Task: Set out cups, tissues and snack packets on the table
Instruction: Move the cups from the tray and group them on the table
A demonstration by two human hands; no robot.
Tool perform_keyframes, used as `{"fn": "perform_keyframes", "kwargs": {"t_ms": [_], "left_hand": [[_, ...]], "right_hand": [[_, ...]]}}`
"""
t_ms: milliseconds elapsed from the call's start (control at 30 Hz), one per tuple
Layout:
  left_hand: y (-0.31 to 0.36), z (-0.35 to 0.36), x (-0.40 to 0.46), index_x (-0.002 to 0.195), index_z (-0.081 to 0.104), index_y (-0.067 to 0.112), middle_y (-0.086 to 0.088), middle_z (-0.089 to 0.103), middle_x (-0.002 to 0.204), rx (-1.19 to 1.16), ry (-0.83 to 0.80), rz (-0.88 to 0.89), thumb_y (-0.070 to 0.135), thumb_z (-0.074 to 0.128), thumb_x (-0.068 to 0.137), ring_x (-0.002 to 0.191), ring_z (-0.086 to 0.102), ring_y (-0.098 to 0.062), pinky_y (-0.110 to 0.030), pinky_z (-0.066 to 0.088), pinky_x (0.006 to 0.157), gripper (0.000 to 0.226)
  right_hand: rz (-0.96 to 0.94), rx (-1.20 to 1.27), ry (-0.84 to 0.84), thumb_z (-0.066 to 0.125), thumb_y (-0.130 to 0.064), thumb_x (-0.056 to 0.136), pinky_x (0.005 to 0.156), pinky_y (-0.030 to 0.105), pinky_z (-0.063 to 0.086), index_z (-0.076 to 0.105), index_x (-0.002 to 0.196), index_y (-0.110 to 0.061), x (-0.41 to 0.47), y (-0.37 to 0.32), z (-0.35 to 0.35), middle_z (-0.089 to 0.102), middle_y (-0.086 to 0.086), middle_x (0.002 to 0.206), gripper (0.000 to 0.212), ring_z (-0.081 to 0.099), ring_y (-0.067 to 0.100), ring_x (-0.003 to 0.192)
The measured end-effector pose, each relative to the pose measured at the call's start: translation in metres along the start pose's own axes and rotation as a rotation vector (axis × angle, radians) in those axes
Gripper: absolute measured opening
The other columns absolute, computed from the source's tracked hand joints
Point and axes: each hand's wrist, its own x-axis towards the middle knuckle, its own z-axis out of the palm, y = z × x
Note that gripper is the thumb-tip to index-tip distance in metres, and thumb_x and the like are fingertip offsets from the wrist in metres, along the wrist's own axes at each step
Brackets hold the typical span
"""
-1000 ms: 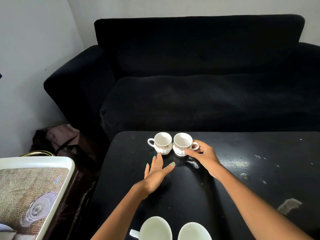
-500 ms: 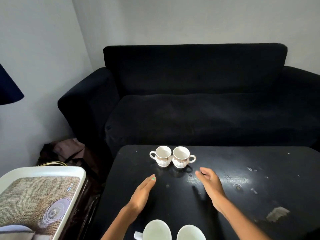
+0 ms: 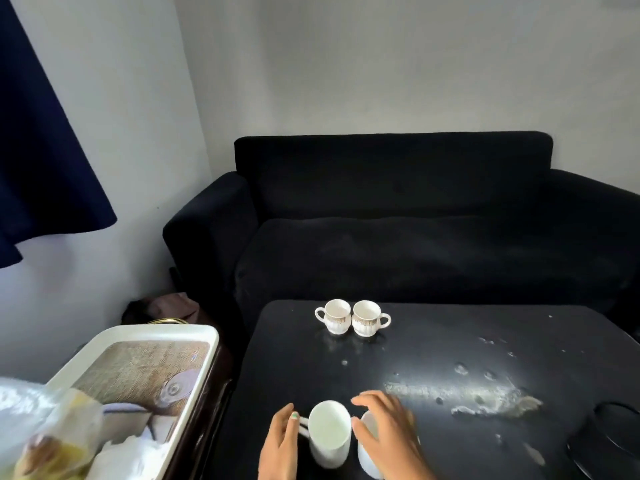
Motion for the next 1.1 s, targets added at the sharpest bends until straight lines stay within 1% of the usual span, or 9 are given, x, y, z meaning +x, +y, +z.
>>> {"fn": "perform_keyframes", "kwargs": {"t_ms": [67, 100, 167, 233, 400, 533, 600, 700, 1100], "left_hand": [[0.002, 0.000, -0.018, 0.135, 0.047, 0.016, -0.007, 0.054, 0.136, -0.009, -0.030, -0.003, 0.020, 0.052, 0.096, 0.126, 0.048, -0.017, -0.023, 0.028, 0.100, 0.040], [0.003, -0.001, -0.027, 0.141, 0.039, 0.016, -0.006, 0.049, 0.141, 0.002, -0.057, -0.007, 0.022, 0.051, 0.097, 0.131, 0.044, -0.017, -0.021, 0.027, 0.099, 0.047], [0.004, -0.002, -0.040, 0.148, 0.025, 0.014, -0.004, 0.039, 0.149, 0.037, -0.109, -0.012, 0.024, 0.048, 0.098, 0.137, 0.037, -0.017, -0.021, 0.024, 0.101, 0.056], [0.002, -0.004, -0.051, 0.149, 0.020, 0.011, -0.007, 0.033, 0.153, 0.079, -0.152, -0.020, 0.023, 0.048, 0.098, 0.140, 0.032, -0.018, -0.024, 0.022, 0.108, 0.059], [-0.005, -0.007, -0.071, 0.150, 0.016, 0.008, -0.009, 0.026, 0.155, 0.123, -0.268, -0.020, 0.016, 0.050, 0.096, 0.143, 0.026, -0.020, -0.031, 0.023, 0.116, 0.064], [-0.010, -0.008, -0.085, 0.133, 0.038, 0.030, 0.013, 0.052, 0.133, 0.255, -0.315, 0.132, 0.011, 0.051, 0.092, 0.129, 0.044, -0.017, -0.042, 0.024, 0.116, 0.047], [-0.012, -0.007, -0.089, 0.140, 0.029, 0.033, 0.018, 0.047, 0.137, 0.336, -0.332, 0.164, 0.013, 0.048, 0.092, 0.134, 0.039, -0.015, -0.046, 0.010, 0.119, 0.055], [-0.015, -0.005, -0.090, 0.152, 0.006, 0.021, 0.010, 0.025, 0.155, 0.458, -0.339, 0.168, 0.012, 0.044, 0.094, 0.144, 0.022, -0.014, -0.044, -0.005, 0.117, 0.070], [-0.013, 0.007, -0.063, 0.152, -0.003, 0.020, 0.004, 0.020, 0.159, 0.646, -0.356, 0.223, 0.030, 0.040, 0.097, 0.147, 0.015, -0.018, -0.046, -0.005, 0.118, 0.071]], "right_hand": [[-0.077, -0.140, 0.026, 0.077, -0.052, 0.057, 0.078, 0.029, 0.044, 0.069, 0.093, -0.038, -0.012, -0.018, -0.006, 0.064, -0.022, 0.103, 0.040, 0.050, -0.001, 0.106], [-0.057, -0.190, -0.038, 0.073, -0.054, 0.063, 0.088, 0.037, 0.044, 0.066, 0.105, -0.037, -0.017, -0.024, -0.007, 0.062, -0.017, 0.116, 0.046, 0.050, 0.006, 0.119], [-0.011, -0.170, -0.129, 0.049, -0.051, 0.087, 0.113, 0.040, 0.014, 0.042, 0.136, -0.032, -0.024, -0.026, 0.000, 0.033, -0.012, 0.149, 0.054, 0.021, 0.007, 0.142], [0.019, -0.184, -0.178, 0.038, -0.046, 0.093, 0.115, 0.035, 0.000, 0.027, 0.145, -0.027, -0.031, -0.024, 0.002, 0.017, -0.008, 0.157, 0.057, 0.008, 0.011, 0.146], [-0.067, -0.305, -0.255, 0.038, -0.044, 0.094, 0.116, 0.040, -0.003, 0.014, 0.150, -0.020, -0.047, -0.031, 0.001, 0.008, 0.001, 0.160, 0.066, 0.004, 0.017, 0.147], [-0.095, -0.300, -0.307, 0.039, -0.037, 0.095, 0.117, 0.041, -0.008, 0.009, 0.151, -0.015, -0.061, -0.041, 0.005, 0.001, 0.003, 0.160, 0.067, -0.003, 0.017, 0.147], [-0.114, -0.328, -0.344, 0.037, -0.030, 0.096, 0.116, 0.041, -0.012, 0.004, 0.151, -0.014, -0.068, -0.046, 0.007, -0.005, 0.005, 0.160, 0.066, -0.008, 0.018, 0.147], [-0.110, -0.375, -0.378, 0.037, -0.019, 0.094, 0.114, 0.042, -0.016, -0.004, 0.151, -0.014, -0.076, -0.051, 0.009, -0.012, 0.007, 0.159, 0.071, -0.013, 0.020, 0.147], [-0.044, -0.528, -0.471, 0.041, -0.010, 0.088, 0.111, 0.052, -0.017, -0.011, 0.149, -0.011, -0.055, -0.065, 0.007, -0.016, 0.011, 0.158, 0.080, -0.017, 0.023, 0.145]]}}
